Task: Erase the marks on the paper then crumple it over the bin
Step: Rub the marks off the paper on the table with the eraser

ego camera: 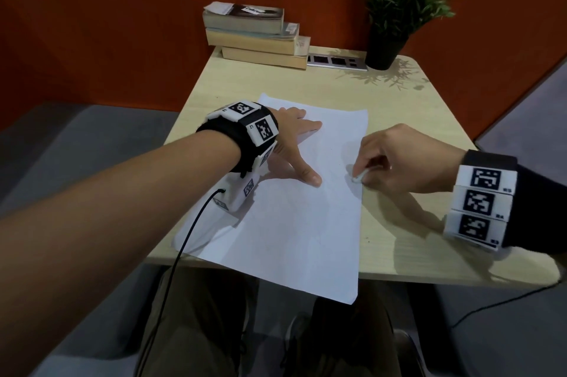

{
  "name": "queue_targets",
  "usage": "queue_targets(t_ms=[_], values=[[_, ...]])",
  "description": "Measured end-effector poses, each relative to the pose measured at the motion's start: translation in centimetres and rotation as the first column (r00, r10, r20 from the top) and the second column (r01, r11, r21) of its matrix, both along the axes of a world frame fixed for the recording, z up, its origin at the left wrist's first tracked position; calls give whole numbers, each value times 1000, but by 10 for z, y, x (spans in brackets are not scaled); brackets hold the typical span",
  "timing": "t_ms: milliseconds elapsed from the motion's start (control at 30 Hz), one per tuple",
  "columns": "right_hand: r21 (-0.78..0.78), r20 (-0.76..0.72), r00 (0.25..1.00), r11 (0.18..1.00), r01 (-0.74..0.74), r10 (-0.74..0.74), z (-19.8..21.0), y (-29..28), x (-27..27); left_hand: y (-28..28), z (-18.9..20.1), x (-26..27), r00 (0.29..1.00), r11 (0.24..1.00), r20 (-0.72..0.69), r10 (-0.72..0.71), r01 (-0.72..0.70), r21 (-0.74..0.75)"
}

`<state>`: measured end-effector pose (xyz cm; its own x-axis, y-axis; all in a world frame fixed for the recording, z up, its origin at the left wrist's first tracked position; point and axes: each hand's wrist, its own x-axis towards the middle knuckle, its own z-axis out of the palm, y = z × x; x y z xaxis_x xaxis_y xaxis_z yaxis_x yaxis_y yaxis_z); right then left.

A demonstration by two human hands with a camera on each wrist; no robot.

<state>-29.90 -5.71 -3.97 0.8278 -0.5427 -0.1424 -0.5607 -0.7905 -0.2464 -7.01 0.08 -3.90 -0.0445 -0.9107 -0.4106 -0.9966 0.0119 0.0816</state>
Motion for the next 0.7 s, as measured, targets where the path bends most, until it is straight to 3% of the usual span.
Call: queue_targets(t_ms=[267,533,700], values=[[-105,91,984,981,165,-156,-9,-32,40,1,6,-3,1000,1000,1,1,-1,27],[-6,45,999,1000,-14,15,-6,7,-2,-2,-4,3,1000,1000,-20,5,-5,11],[-41,62,998,999,34,-31,2,-8,19,-3,-1,2,1000,1000,-4,4,-4,17]])
